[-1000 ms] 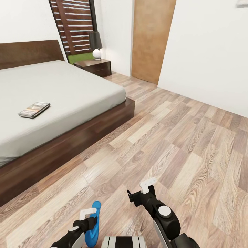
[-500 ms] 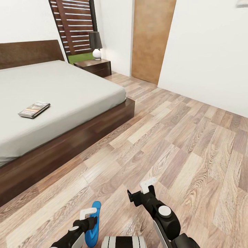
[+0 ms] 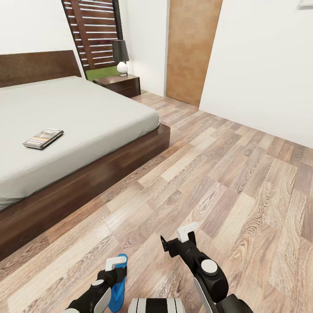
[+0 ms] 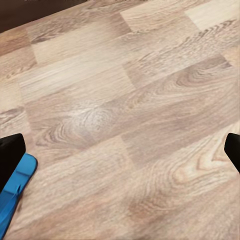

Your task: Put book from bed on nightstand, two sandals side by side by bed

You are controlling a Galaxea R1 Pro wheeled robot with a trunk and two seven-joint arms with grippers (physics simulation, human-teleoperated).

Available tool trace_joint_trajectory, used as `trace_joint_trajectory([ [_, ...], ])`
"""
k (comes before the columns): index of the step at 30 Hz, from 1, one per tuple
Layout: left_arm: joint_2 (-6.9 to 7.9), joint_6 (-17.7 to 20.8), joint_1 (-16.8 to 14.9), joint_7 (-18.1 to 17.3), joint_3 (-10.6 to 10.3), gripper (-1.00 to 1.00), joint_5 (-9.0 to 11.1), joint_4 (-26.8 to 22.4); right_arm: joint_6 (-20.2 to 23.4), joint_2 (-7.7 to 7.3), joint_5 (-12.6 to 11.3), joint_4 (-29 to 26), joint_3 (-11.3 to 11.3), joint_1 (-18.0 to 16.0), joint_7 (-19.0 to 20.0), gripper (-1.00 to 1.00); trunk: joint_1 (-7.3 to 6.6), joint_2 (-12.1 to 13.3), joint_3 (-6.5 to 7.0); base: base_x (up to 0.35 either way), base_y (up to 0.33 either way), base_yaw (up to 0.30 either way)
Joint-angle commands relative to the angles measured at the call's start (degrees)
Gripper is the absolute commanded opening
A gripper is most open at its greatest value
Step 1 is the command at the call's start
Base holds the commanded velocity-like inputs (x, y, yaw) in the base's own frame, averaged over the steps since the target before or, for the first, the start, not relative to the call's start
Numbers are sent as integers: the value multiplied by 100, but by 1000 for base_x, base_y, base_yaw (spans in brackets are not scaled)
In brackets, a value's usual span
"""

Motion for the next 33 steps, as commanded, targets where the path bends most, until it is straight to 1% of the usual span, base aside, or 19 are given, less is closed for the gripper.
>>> trace_joint_trajectory([
  [1,3,-22,-3,35,-49,100,58,3,34,1,43,-7,1,-2,14,100,-1,-2,-4,0,0,0],
  [7,1,-19,-3,30,-76,100,59,-30,8,6,38,-8,5,2,15,100,-1,-2,-4,0,0,0],
  [21,11,-34,-3,36,-93,100,59,-33,-32,4,35,-8,33,6,15,100,35,-20,-314,0,0,0],
  [33,26,-34,-21,39,-101,100,60,-108,-28,4,35,-8,30,6,8,100,35,-20,-314,0,0,0],
])
